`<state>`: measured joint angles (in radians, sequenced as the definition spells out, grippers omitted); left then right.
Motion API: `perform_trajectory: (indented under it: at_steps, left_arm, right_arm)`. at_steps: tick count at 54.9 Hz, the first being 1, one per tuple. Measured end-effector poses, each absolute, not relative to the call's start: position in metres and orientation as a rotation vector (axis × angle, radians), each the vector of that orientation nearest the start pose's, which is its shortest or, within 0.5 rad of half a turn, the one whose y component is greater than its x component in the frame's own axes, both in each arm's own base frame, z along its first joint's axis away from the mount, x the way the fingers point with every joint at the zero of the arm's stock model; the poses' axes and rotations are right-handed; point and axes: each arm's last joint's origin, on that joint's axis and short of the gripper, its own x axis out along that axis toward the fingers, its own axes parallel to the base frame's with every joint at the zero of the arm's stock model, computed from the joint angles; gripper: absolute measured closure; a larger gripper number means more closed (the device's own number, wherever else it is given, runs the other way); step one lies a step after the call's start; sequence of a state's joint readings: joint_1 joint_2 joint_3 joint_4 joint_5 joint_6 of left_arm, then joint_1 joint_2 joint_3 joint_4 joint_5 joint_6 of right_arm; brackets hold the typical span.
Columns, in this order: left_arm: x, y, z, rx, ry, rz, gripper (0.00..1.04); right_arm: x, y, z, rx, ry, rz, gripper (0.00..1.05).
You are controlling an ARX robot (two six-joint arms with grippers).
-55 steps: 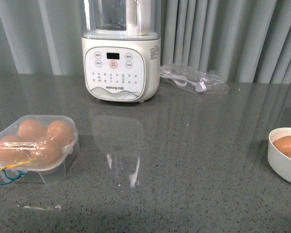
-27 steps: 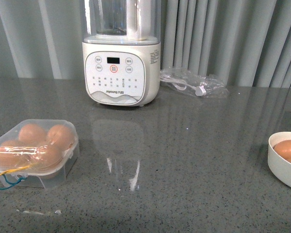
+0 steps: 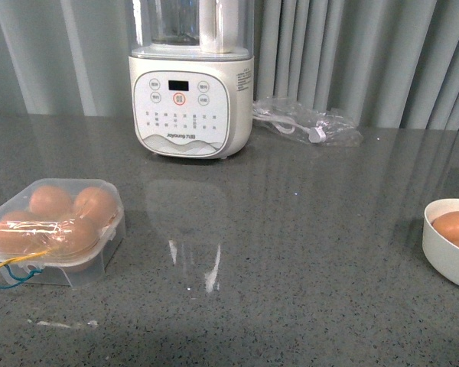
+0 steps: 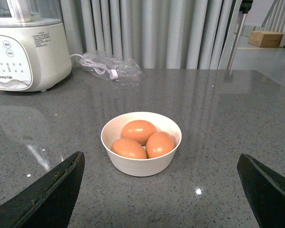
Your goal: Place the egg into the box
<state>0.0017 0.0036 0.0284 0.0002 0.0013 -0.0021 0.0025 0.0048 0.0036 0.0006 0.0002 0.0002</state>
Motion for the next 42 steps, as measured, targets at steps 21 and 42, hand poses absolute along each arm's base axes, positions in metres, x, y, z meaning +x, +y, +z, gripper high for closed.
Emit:
perform_trajectory:
  at_steps: [21,42]
  left_arm:
    - [0.0961,0.0001,0.1729,-0.002,-0.025,0.000,0.07]
    - [0.0961,0.0001,0.1729,-0.002,-0.025,0.000,0.07]
  right_arm:
    - [0.0978,0.0002,0.1644,0.000,0.001,0.002,0.07]
    - [0.0978,0.0002,0.1644,0.000,0.001,0.002,0.07]
